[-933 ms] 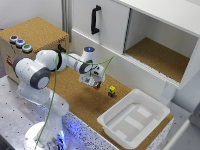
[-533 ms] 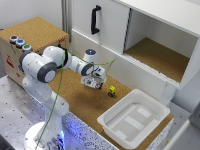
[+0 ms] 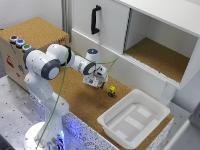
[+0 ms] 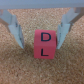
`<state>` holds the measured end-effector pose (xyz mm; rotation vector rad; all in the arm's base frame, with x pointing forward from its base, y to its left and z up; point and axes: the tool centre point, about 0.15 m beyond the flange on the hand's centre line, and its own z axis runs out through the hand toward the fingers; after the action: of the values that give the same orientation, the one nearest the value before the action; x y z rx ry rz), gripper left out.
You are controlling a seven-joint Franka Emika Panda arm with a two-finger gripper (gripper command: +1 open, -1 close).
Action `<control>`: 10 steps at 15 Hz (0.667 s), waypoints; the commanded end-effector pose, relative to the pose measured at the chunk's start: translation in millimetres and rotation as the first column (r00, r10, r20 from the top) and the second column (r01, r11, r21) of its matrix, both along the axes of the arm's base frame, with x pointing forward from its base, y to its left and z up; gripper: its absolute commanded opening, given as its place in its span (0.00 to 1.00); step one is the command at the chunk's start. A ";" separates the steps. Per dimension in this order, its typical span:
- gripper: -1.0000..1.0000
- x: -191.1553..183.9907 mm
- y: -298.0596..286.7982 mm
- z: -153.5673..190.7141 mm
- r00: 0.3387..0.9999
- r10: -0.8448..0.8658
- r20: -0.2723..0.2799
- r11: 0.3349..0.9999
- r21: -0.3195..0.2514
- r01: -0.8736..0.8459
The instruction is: Go towards the pink block and pick it up
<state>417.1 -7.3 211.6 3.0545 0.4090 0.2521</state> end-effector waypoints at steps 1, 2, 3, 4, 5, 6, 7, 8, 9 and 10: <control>0.00 8.1 -7.6 -6.4 0.999 -0.022 -0.047 0.999 -0.032 0.020; 0.00 7.7 -8.7 -6.8 0.999 -0.023 -0.046 0.999 -0.029 0.022; 0.00 7.4 -10.1 -6.3 0.999 -0.031 -0.042 0.999 -0.030 0.029; 0.00 6.7 -11.2 -4.4 0.999 -0.035 -0.035 0.999 -0.024 0.035; 0.00 6.3 -12.0 -2.7 0.999 -0.035 -0.033 0.999 -0.024 0.034; 0.00 6.3 -12.5 -0.5 0.999 -0.033 -0.031 0.999 -0.027 0.032; 0.00 6.6 -13.4 3.5 0.999 -0.034 -0.027 0.999 -0.032 0.033; 0.00 6.6 -14.3 10.8 0.999 -0.033 -0.014 0.999 -0.035 0.033; 0.00 5.6 -12.7 25.2 1.000 -0.029 0.000 0.998 -0.049 0.029; 0.00 3.4 -8.9 35.4 1.000 -0.018 0.011 0.998 -0.058 0.019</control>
<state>418.0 -16.7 213.1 3.0558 0.3730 0.2544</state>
